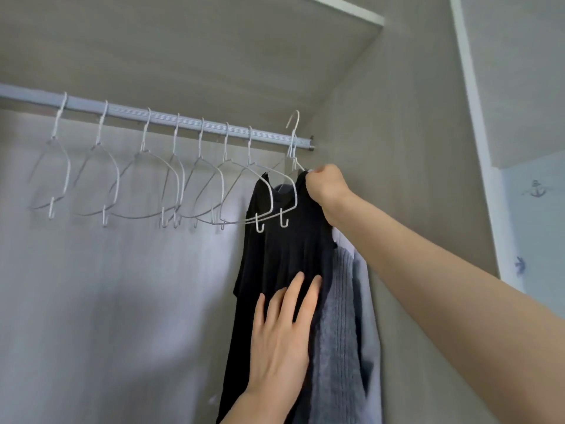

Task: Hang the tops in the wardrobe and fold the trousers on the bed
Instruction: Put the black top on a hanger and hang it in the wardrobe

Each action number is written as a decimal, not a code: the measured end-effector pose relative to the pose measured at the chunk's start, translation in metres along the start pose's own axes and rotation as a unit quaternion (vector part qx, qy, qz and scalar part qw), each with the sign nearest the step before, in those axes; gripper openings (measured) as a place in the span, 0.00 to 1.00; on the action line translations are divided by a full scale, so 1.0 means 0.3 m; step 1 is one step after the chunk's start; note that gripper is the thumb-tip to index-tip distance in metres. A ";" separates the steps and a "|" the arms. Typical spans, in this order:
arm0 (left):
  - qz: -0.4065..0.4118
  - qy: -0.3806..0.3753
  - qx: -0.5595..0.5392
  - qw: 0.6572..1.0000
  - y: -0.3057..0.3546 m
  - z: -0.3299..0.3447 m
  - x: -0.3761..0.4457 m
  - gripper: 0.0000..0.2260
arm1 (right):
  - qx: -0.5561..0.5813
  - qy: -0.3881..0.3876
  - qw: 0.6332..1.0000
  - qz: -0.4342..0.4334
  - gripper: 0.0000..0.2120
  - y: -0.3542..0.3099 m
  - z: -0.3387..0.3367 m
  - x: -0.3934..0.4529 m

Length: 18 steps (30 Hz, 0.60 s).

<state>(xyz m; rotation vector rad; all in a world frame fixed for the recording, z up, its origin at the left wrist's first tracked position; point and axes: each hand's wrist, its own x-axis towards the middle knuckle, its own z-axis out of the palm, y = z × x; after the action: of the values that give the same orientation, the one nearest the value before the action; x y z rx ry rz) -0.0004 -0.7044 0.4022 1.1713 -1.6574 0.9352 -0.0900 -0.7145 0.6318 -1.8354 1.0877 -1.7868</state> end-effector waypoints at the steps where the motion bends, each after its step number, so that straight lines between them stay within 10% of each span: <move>1: -0.004 0.002 0.004 1.000 -0.005 0.006 0.015 0.49 | -0.004 0.005 1.000 -0.006 0.10 -0.002 0.005 0.014; 18: 0.010 -0.017 0.051 0.998 -0.059 0.117 0.042 0.28 | -0.044 -0.081 0.996 -0.015 0.10 0.010 0.171 0.172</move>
<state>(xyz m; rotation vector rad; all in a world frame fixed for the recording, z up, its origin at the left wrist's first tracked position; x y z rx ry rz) 0.0063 -0.7452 0.4040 1.2483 -1.6675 1.0275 -0.0466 -0.7667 0.6578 -2.0176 1.0984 -1.5973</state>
